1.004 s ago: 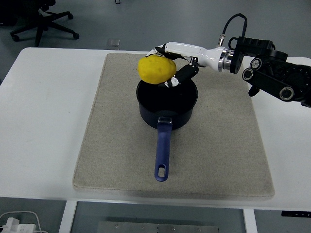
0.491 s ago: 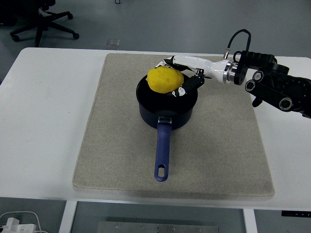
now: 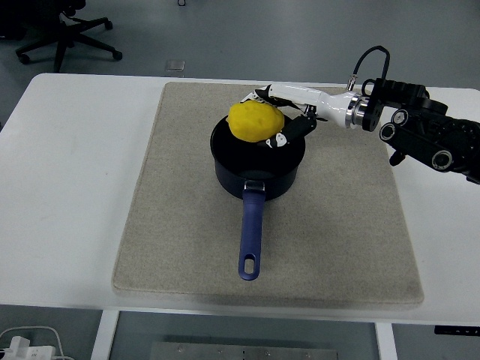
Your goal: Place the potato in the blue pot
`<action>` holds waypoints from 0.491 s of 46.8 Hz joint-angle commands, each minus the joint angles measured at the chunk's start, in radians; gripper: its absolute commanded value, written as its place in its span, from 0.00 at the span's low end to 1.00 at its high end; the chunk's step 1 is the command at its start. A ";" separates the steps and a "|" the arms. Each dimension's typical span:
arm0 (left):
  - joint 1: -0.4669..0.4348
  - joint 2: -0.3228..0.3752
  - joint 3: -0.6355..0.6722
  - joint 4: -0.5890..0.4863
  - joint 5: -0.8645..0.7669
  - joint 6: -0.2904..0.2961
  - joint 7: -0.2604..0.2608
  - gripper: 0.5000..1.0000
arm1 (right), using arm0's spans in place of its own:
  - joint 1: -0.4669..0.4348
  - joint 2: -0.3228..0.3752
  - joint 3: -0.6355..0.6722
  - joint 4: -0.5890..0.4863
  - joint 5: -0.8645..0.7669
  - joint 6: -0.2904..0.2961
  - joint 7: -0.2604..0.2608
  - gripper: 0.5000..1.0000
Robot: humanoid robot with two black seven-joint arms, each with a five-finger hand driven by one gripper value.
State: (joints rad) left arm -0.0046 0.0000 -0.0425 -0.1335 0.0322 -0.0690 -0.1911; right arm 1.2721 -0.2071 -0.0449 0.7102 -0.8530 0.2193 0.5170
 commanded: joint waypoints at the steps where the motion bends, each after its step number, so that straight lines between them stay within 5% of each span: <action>1: 0.000 0.000 0.000 0.000 0.000 0.000 0.001 0.99 | 0.000 0.000 0.002 0.000 0.000 0.000 0.000 0.86; 23: 0.000 0.000 0.000 0.000 0.000 0.000 -0.001 0.99 | 0.001 -0.011 0.010 0.000 0.002 -0.001 0.000 0.86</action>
State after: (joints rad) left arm -0.0046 0.0000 -0.0427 -0.1333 0.0322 -0.0690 -0.1907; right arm 1.2706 -0.2111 -0.0378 0.7103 -0.8527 0.2179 0.5170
